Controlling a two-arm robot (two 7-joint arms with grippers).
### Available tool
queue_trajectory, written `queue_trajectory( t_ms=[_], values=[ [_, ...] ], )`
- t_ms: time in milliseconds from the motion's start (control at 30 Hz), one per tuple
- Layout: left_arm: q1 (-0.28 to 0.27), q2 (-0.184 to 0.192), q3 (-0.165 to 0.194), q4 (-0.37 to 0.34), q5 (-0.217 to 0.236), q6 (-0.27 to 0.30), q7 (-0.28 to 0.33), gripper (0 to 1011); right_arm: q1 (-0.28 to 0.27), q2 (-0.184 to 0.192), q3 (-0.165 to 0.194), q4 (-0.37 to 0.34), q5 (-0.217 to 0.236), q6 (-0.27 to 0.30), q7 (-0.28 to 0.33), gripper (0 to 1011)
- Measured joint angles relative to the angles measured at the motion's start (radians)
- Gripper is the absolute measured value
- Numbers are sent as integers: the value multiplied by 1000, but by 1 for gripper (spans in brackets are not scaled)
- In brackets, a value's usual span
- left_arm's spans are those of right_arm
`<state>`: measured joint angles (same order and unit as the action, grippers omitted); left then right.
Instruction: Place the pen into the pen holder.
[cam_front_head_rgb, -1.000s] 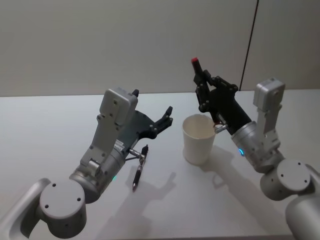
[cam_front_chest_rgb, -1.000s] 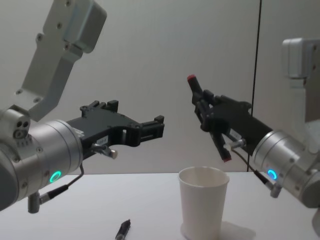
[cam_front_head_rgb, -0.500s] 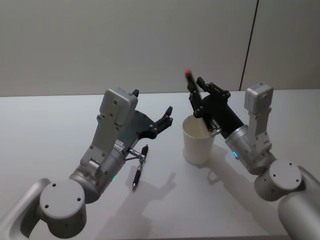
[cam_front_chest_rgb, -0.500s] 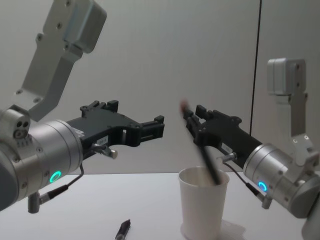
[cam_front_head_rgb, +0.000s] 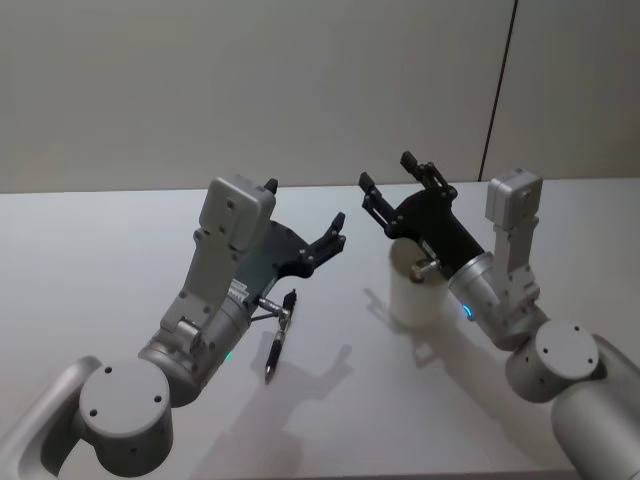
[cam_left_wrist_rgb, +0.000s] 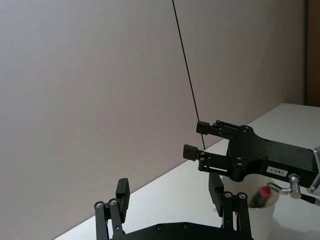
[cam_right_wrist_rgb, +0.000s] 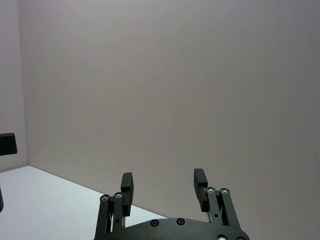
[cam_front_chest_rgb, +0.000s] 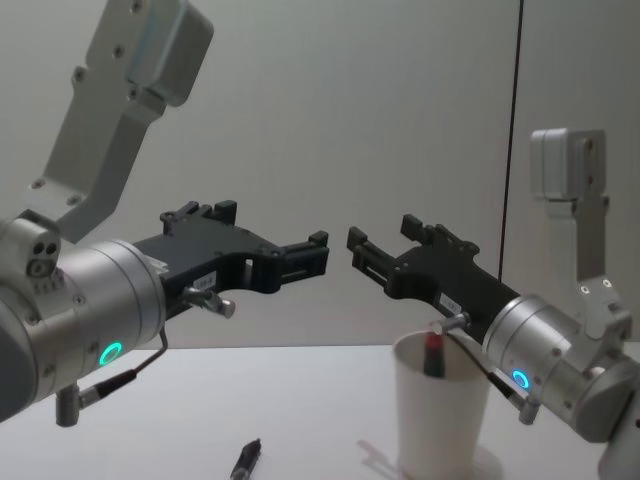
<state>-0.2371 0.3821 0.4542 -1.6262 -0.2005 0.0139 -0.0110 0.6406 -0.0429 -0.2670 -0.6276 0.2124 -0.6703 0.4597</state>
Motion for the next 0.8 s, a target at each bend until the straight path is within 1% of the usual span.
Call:
queue_trajectory(
  t_ms=[67, 100, 167, 267, 367, 533, 567, 600, 633, 667, 800],
  values=[
    [0, 0, 0, 0, 0, 0, 0, 1004, 2, -1, 1, 4, 3, -2, 3, 773],
    [0, 0, 0, 0, 0, 0, 0, 1004, 2, -1, 1, 5, 4, -3, 4, 783],
    [0, 0, 0, 0, 0, 0, 0, 1004, 2, -1, 2, 5, 8, -3, 6, 863],
    [0, 0, 0, 0, 0, 0, 0, 1004, 1, -1, 3, 2, 13, -3, 9, 945],
    [0, 0, 0, 0, 0, 0, 0, 1004, -4, 0, 5, -11, 18, 2, 10, 1002],
    [0, 0, 0, 0, 0, 0, 0, 1004, -30, 7, 8, -71, 31, 27, 6, 1002],
    [0, 0, 0, 0, 0, 0, 0, 1004, -42, 11, 9, -99, 35, 39, -1, 1002],
    [0, 0, 0, 0, 0, 0, 0, 1004, -47, 13, 10, -112, 36, 44, -4, 1002],
    [0, 0, 0, 0, 0, 0, 0, 1004, -61, 17, 11, -144, 39, 58, -13, 1002],
    [0, 0, 0, 0, 0, 0, 0, 1004, -61, 17, 11, -144, 39, 58, -13, 1002],
    [0, 0, 0, 0, 0, 0, 0, 1004, -102, 30, 15, -232, 43, 98, -48, 1002]
  ],
)
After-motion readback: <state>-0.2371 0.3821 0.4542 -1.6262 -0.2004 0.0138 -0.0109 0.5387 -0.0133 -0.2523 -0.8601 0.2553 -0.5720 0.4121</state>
